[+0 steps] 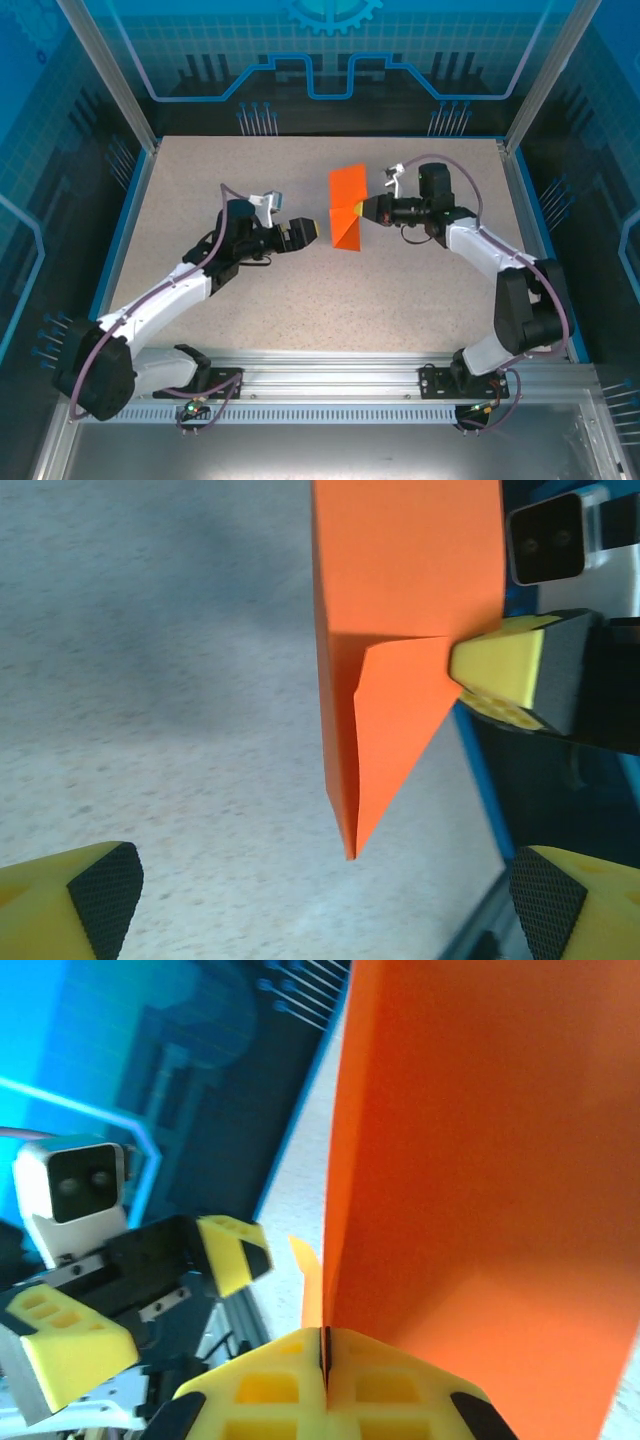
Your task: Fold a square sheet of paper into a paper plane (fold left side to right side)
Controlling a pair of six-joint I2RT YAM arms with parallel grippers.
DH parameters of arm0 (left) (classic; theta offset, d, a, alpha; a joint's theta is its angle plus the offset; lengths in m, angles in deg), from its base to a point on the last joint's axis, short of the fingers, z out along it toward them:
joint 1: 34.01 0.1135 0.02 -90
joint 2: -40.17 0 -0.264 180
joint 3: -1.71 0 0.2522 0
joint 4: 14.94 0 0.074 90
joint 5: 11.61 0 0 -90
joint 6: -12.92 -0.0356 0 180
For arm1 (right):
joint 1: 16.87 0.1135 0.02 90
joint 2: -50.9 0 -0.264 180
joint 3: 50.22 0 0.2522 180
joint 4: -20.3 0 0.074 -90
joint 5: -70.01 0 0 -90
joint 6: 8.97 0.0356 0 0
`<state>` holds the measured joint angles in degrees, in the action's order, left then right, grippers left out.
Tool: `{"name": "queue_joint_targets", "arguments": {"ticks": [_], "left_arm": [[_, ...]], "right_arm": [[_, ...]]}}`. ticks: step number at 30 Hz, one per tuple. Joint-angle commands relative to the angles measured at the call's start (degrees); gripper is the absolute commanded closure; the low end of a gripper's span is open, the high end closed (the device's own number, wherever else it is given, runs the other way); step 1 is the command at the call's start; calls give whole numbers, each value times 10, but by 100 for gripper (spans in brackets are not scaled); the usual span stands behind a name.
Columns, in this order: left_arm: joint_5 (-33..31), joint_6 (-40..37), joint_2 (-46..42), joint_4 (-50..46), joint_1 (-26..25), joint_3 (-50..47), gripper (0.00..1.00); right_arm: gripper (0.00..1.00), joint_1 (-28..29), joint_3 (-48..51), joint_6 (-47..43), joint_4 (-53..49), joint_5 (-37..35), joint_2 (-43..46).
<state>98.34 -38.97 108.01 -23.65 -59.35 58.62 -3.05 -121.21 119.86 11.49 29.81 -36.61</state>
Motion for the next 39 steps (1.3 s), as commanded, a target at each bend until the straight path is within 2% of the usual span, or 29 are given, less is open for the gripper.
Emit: {"name": "queue_joint_targets", "arguments": {"ticks": [1,8,12,15,20,24,30,31,34,37,39], "left_arm": [[71,72,-14,88,5,-8,1],[141,136,18,187,3,6,1],[164,170,40,250,-1,5,7],[175,189,49,283,-6,6,17],[175,197,44,288,-9,9,46],[169,188,36,270,-10,9,62],[153,163,27,227,-10,8,81],[150,156,26,215,-11,9,82],[124,116,21,152,-16,19,87],[46,23,9,7,-41,53,91],[-53,-49,11,-118,-73,91,95]], "right_arm": [[100,-1,-22,62,60,50,24],[99,30,-37,116,97,56,58],[98,43,-37,135,102,53,67],[98,49,-33,151,131,53,68],[97,49,-23,171,150,48,68],[95,47,-18,169,147,43,71],[90,45,-16,146,113,34,73],[86,44,-17,138,109,31,75],[73,43,-29,78,4,9,84],[59,33,-54,-16,-153,-61,100],[52,24,-68,-72,-260,-148,109]]}}
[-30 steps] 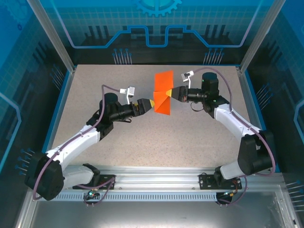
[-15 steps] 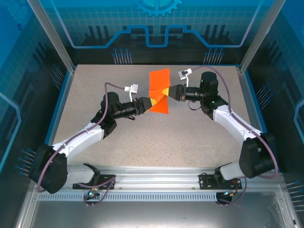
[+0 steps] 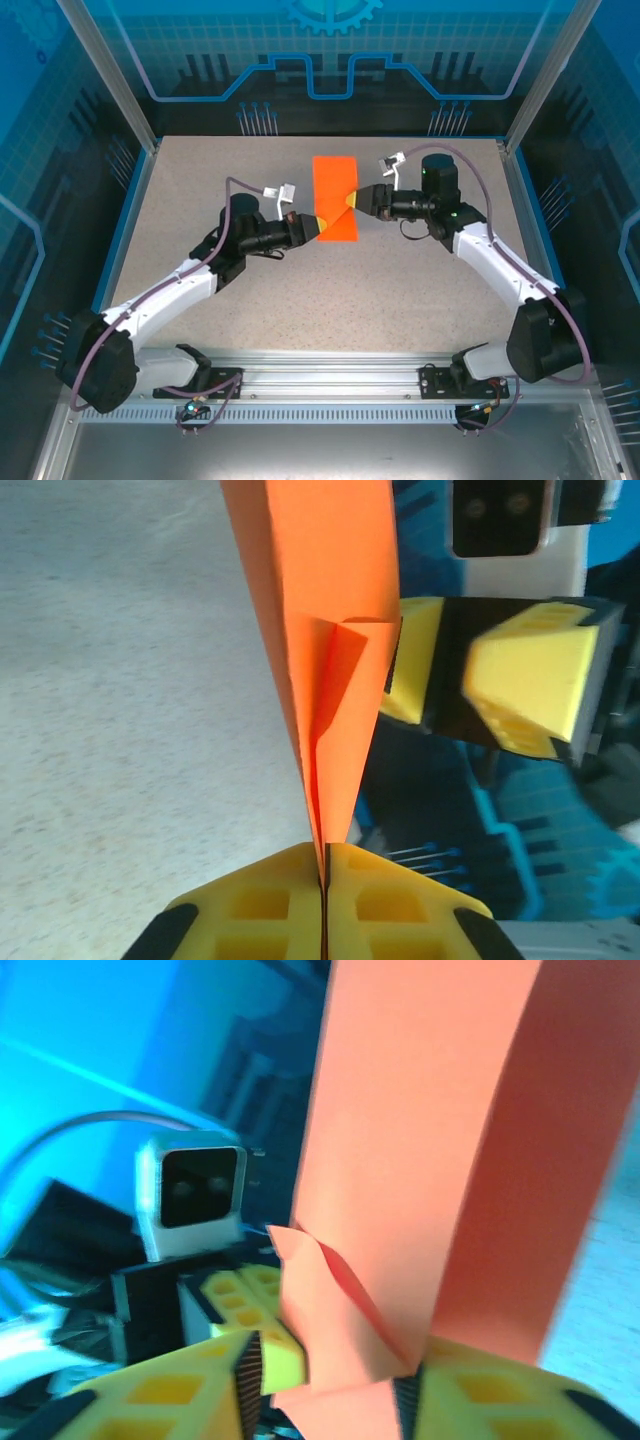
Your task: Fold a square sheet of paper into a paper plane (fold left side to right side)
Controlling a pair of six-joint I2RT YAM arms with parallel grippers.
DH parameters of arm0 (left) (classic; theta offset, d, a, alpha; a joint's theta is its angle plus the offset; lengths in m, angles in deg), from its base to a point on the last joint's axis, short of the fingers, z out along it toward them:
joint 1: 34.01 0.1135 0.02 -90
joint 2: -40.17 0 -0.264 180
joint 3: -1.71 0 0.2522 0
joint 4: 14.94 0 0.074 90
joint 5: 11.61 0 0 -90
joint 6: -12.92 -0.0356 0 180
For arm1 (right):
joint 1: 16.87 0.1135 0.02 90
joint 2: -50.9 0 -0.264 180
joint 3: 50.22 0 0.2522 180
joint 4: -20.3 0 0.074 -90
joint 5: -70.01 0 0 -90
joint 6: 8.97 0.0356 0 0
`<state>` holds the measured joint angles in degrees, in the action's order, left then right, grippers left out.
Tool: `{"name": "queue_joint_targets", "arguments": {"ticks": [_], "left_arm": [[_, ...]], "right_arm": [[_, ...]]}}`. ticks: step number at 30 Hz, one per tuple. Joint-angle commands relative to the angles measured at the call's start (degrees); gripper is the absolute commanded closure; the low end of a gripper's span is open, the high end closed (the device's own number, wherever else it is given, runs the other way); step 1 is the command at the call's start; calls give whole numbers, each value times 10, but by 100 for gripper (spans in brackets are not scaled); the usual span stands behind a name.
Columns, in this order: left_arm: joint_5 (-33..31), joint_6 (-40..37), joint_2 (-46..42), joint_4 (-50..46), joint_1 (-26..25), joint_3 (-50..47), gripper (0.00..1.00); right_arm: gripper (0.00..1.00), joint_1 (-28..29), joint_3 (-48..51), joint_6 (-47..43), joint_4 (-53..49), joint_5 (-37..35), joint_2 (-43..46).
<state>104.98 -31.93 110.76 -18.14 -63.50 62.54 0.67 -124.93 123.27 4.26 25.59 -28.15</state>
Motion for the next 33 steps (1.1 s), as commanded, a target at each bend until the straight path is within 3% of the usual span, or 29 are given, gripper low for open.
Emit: {"name": "queue_joint_targets", "arguments": {"ticks": [1,4,8,12,22,27,33], "left_arm": [[-186,-157,-11,-243,-55,77,95],[-385,-207,37,-410,-118,149,97],[-618,-182,158,-610,-187,256,100],[-736,-106,302,-778,-231,370,100],[-716,-65,552,-885,-272,569,97],[-678,-78,617,-885,-271,621,86],[-551,-119,629,-811,-263,651,64]], "right_arm": [[49,-17,-38,-133,-241,-166,27],[43,-28,-45,-168,-355,-338,27],[38,-50,-2,-159,-382,-468,38],[32,-74,59,-132,-356,-512,65],[28,-106,102,-125,-344,-518,90],[28,-108,120,-123,-340,-519,87],[27,-118,117,-127,-357,-535,83]]}}
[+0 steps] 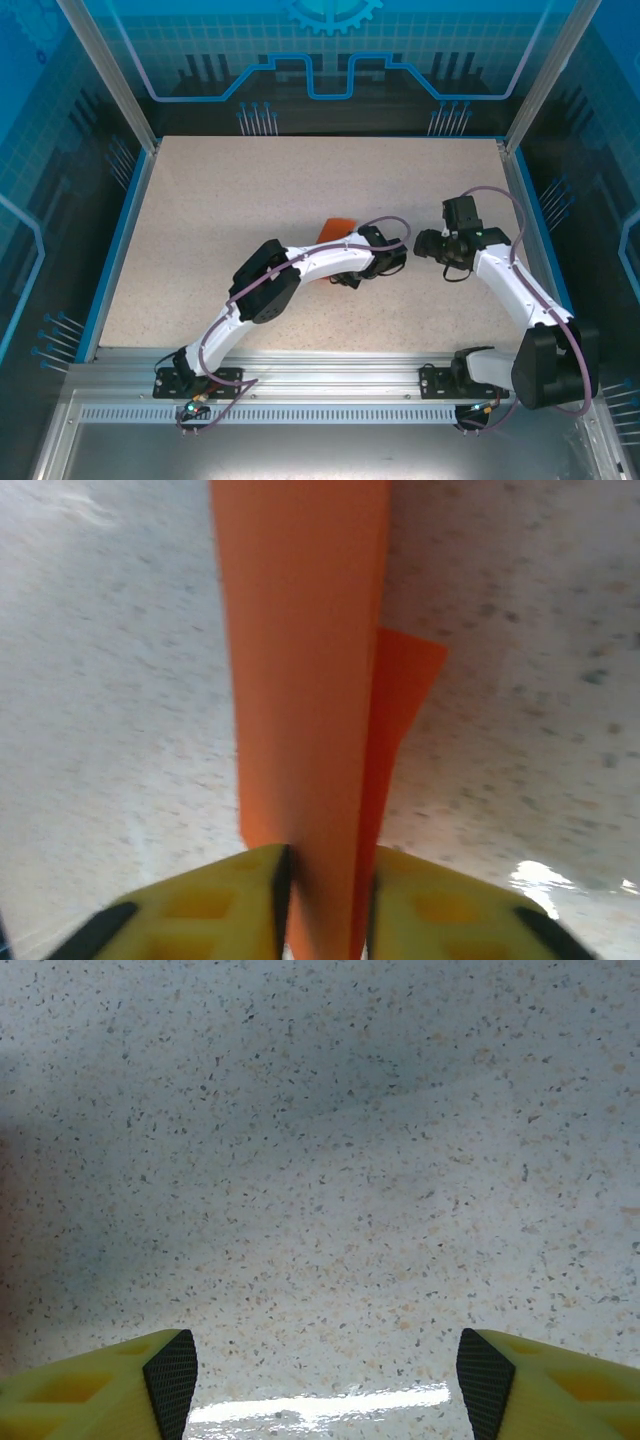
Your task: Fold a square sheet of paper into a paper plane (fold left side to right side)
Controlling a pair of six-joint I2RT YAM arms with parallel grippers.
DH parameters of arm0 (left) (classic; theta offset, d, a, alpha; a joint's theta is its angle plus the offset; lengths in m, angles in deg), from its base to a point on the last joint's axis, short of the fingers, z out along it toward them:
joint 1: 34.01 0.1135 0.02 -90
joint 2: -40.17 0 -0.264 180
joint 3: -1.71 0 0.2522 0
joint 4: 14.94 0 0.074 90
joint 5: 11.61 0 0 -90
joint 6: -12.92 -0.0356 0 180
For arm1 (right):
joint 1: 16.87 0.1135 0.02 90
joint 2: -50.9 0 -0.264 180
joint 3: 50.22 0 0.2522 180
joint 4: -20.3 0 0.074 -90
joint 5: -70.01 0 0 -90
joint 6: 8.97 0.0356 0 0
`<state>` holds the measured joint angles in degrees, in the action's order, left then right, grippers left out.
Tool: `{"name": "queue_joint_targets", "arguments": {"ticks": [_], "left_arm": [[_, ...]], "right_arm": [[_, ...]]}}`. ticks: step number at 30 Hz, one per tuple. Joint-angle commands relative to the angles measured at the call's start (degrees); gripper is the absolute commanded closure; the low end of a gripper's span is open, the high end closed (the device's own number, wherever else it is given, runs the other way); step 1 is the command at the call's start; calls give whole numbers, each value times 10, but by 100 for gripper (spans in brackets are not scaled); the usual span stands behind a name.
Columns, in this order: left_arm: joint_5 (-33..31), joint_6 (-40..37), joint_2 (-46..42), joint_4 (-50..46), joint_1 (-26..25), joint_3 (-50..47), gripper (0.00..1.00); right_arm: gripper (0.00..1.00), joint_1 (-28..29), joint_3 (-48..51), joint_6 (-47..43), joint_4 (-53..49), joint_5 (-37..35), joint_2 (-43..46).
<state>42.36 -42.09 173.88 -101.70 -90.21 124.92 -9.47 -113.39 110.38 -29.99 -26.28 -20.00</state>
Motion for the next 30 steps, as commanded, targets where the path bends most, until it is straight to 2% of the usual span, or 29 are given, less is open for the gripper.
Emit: {"name": "queue_joint_targets", "arguments": {"ticks": [1,4,7,10,13,17,22,25,30], "left_arm": [[94,-23,-8,37,7,30,57],[144,-41,-31,69,16,32,46],[226,-58,-82,126,38,1,35],[296,-58,-163,209,74,-79,26],[340,-48,-244,279,121,-177,21],[421,-28,-323,373,205,-309,20],[506,-3,-368,474,287,-426,19],[547,13,-368,516,319,-464,19],[562,16,-346,534,333,-474,19]], "right_arm": [[27,-19,2,0,-16,-16,1],[27,-20,-2,-11,-11,0,-9],[27,-20,-7,-28,13,70,-39],[27,0,-26,-37,55,158,-83],[27,46,-51,-22,99,197,-129],[27,111,-105,5,154,223,-203],[28,157,-198,19,166,225,-305],[28,169,-238,22,169,225,-355],[30,174,-271,29,172,232,-410]]}}
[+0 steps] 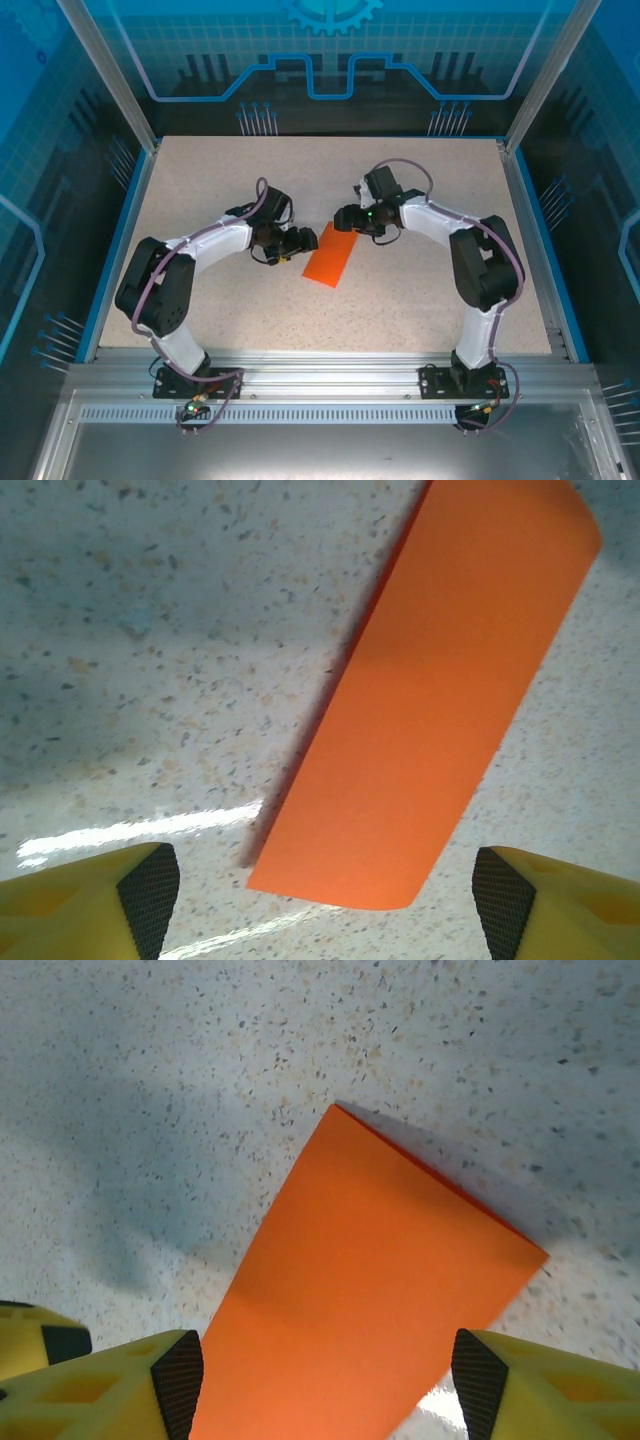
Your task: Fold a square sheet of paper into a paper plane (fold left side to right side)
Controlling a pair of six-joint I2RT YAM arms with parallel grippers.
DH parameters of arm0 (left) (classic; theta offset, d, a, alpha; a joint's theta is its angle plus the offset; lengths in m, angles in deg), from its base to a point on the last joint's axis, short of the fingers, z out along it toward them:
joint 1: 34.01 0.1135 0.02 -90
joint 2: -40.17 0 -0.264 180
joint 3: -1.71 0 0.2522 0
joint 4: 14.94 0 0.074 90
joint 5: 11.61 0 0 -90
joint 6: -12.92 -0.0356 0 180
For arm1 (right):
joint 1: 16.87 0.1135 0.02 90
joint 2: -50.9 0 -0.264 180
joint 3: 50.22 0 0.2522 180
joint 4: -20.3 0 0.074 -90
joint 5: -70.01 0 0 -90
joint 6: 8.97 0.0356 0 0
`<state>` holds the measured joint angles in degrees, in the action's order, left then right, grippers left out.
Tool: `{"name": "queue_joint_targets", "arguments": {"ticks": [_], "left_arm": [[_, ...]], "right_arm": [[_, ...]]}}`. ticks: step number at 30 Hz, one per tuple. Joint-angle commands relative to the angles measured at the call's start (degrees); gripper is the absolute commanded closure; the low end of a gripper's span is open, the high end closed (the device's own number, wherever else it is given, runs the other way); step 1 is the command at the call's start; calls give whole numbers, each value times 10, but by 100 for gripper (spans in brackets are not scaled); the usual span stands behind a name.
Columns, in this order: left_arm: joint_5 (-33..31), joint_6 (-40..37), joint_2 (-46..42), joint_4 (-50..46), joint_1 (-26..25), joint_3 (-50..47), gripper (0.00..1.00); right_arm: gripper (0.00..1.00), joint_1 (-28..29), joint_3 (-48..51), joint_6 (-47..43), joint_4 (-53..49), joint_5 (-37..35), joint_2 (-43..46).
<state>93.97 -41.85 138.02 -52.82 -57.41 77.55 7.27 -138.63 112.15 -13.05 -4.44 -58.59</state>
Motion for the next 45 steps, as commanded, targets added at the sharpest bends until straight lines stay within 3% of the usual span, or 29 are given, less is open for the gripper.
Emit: {"name": "queue_joint_targets", "arguments": {"ticks": [1,7,27,33,45], "left_arm": [[48,14,20,45,5,1,19],[51,14,53,47,6,14,19],[81,18,124,41,4,71,24],[94,27,144,49,-7,86,31],[85,50,138,67,-8,73,58]], "right_arm": [[31,7,-22,12,1,13,-33],[31,6,-25,-5,-16,-10,-55],[35,-8,-37,-47,-28,11,-92],[35,-8,-33,-47,-25,19,-89],[35,-9,-22,-53,-14,24,-77]]}}
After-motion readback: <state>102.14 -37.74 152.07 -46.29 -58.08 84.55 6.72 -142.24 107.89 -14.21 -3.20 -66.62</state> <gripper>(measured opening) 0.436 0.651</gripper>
